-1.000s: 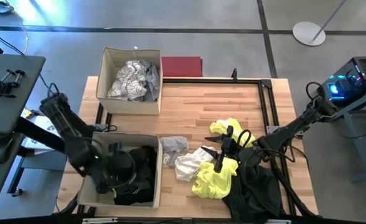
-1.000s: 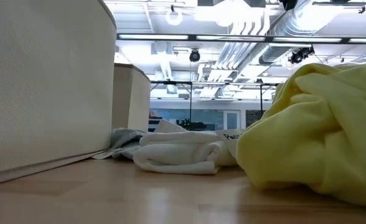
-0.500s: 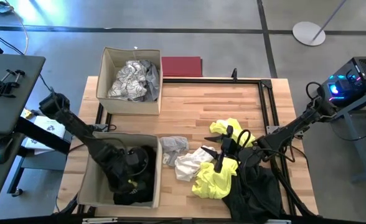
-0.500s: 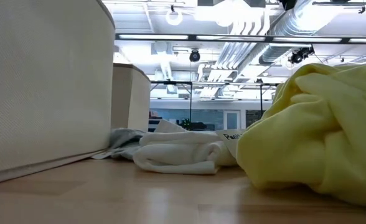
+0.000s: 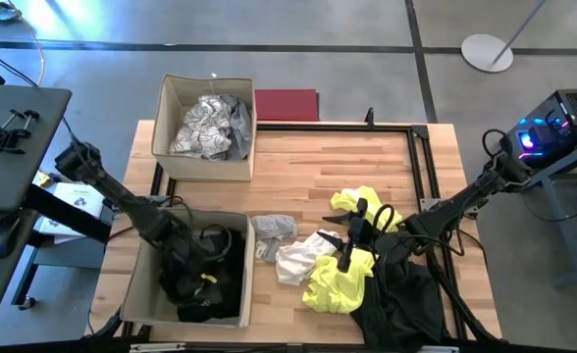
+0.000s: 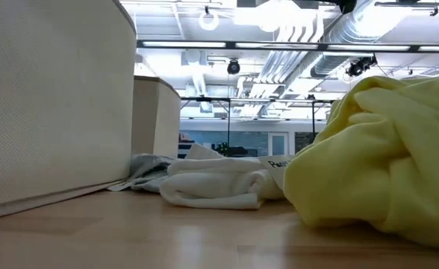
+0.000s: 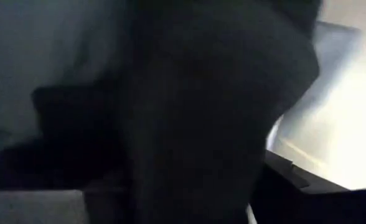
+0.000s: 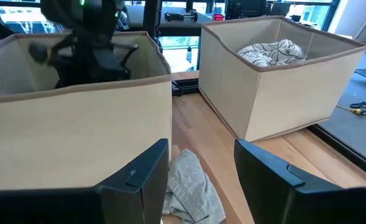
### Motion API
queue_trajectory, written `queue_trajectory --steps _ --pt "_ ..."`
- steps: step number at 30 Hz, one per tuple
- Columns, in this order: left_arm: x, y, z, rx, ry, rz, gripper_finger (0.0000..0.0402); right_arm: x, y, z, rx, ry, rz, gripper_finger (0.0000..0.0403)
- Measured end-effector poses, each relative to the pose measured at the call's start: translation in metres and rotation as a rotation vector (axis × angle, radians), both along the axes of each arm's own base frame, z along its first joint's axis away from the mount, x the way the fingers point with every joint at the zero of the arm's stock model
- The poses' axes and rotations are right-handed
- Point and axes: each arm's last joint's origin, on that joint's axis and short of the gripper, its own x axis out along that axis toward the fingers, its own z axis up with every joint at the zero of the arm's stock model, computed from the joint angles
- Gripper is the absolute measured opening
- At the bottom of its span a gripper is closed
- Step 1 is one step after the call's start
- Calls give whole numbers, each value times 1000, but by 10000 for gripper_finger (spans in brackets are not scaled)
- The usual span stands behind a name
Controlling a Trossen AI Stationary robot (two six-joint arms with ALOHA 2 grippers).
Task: Sort clothes
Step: Put the black shorts into the bottom laundry organizer, then put the gray shorts into the top laundry organizer
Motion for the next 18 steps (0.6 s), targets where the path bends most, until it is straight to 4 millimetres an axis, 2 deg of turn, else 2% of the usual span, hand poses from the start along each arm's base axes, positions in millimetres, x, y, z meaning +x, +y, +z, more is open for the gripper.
queue_trajectory --steps 4,8,14,18 --pt "-12 9 21 -134 -7 58 199 0 0 0 0 0 0 171" --pt "-24 17 48 -211 -96 125 200 0 0 0 0 0 0 171" --pt "-33 23 83 -169 -364 121 200 0 0 0 2 -1 0 171" --pt "-30 21 98 -31 -571 38 200 0 0 0 2 -1 -1 171"
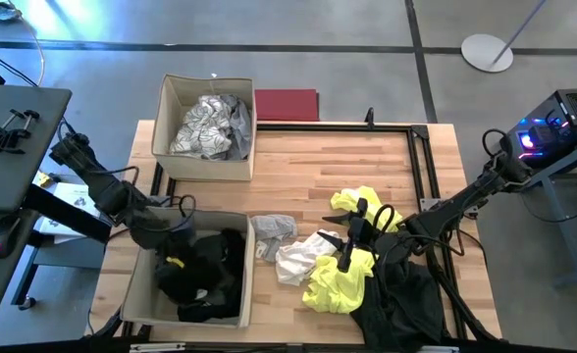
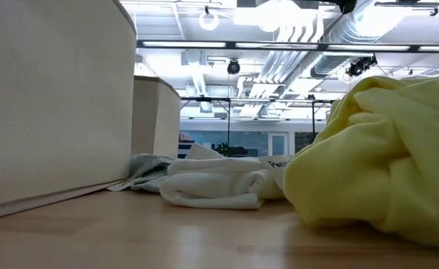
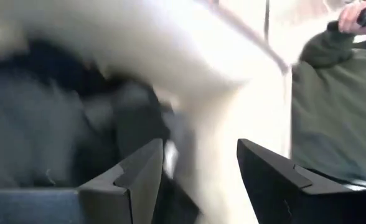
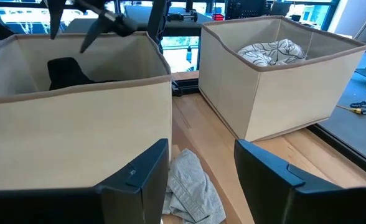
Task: Sort clothes
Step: Put the gray shorts into the top laundry organizer
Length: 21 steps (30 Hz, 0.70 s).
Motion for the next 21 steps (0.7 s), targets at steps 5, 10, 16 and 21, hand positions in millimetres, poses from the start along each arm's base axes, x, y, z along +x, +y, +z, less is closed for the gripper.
queue_trajectory --steps 5,10,16,21 --pt "13 1 2 329 -251 72 200 0 0 0 -1 1 0 171" --pt "39 -7 4 615 -461 173 200 -1 0 -5 8 54 37 171" --pt "84 -43 0 853 -705 38 200 18 -1 -29 39 152 147 172" --pt "121 -63 -17 980 -818 34 200 53 -15 -62 14 183 181 186"
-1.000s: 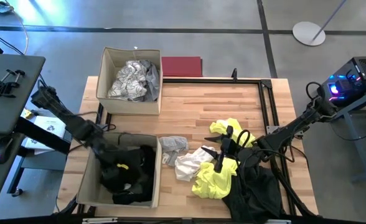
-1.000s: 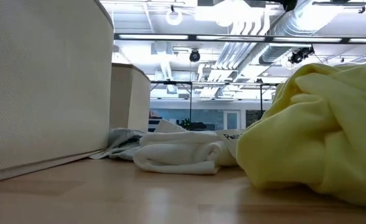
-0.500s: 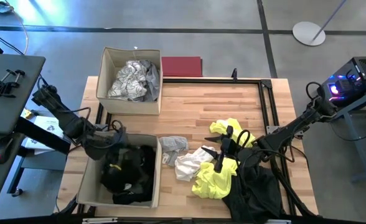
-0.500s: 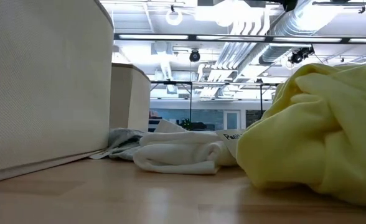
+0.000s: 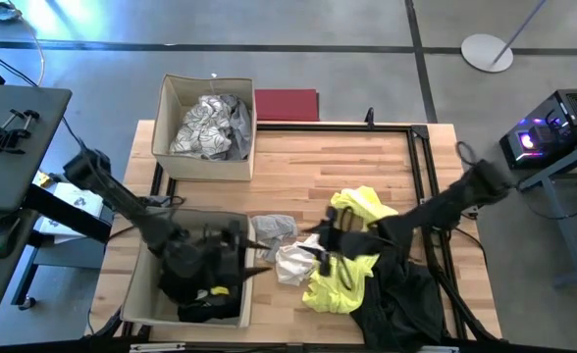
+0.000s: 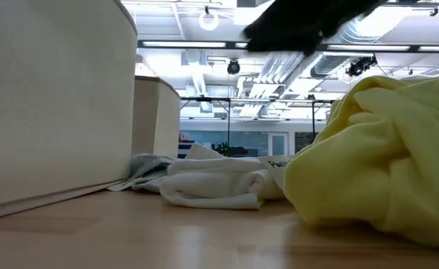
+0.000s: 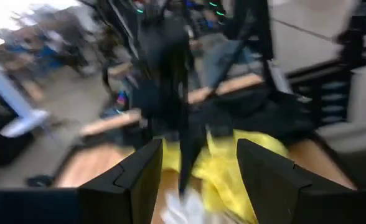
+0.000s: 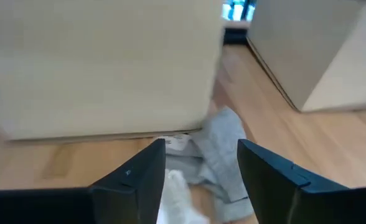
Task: Sort clothes
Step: Put the gray shorts into the top laundry organizer
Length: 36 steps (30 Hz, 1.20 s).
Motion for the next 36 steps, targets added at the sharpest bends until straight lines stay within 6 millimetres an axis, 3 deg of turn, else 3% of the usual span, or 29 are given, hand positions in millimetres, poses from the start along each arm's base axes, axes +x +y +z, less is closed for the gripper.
queue_trajectory --steps 6,9,12,17,21,23,26,31,36 --pt "16 10 -15 99 -6 316 200 47 -45 -43 53 92 -122 222" --pt "7 15 -6 110 -43 485 200 65 -61 -67 87 160 -120 228" --pt "-8 14 7 69 -81 521 200 80 -69 -86 162 207 -67 220" --pt "-30 13 23 -33 -107 455 200 94 -77 -111 180 292 -142 170" --pt "-37 14 17 -86 -66 407 200 100 -78 -114 166 303 -166 81" --pt "-37 15 13 -100 -36 388 200 99 -74 -110 143 296 -180 29" --pt "-37 17 8 -114 -11 391 200 91 -63 -96 59 291 -246 19" --pt "-34 20 5 -121 24 363 200 66 -31 -40 -116 198 -363 9" --pt "-25 28 -5 -146 54 339 200 37 9 16 -220 40 -343 10"
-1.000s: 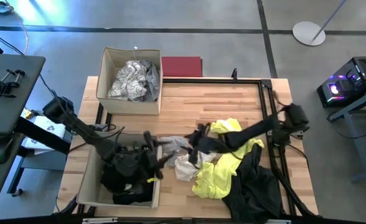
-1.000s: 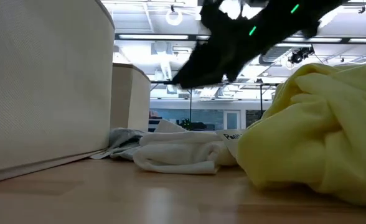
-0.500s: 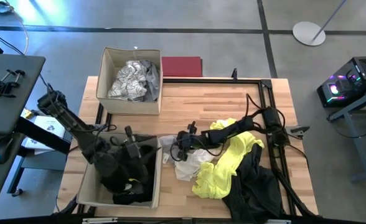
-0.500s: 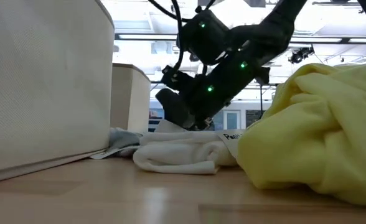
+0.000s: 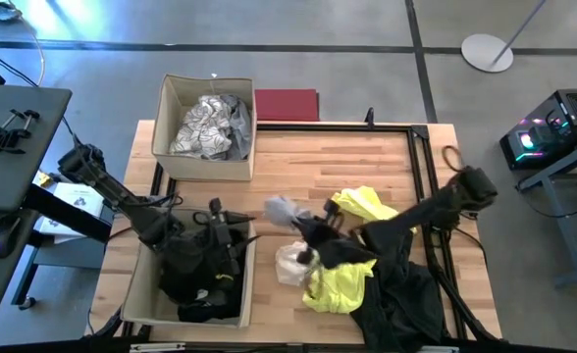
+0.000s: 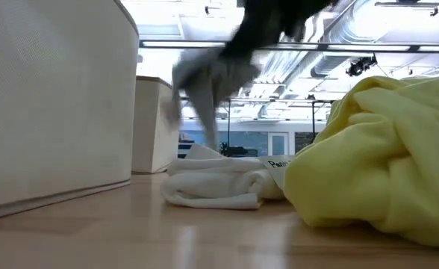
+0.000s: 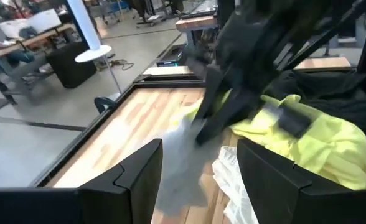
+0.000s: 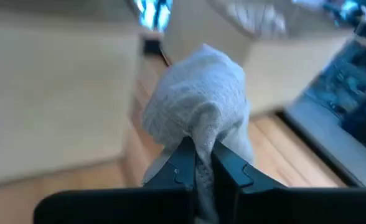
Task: Sort clothes
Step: Put the gray shorts into the top laundry organizer
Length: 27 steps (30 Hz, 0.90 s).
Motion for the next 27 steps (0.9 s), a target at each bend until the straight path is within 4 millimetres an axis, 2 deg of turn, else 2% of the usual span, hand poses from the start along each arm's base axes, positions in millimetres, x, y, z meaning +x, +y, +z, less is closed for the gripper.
queue_trajectory --steps 3,9,12,21,24,27 --pt "5 5 -7 -16 -12 -28 200 -12 17 21 -17 -58 67 6" --pt "21 9 -13 22 -98 -217 202 -16 39 33 -59 -125 186 7" --pt "31 9 -19 55 -120 -267 209 -13 42 31 -59 -132 217 7" --pt "58 18 -53 171 3 -214 213 -11 45 34 -76 -152 294 7" --pt "60 19 -56 184 19 -210 199 -11 45 35 -73 -151 319 7" --pt "60 19 -57 180 22 -228 163 -11 46 35 -64 -156 320 11"
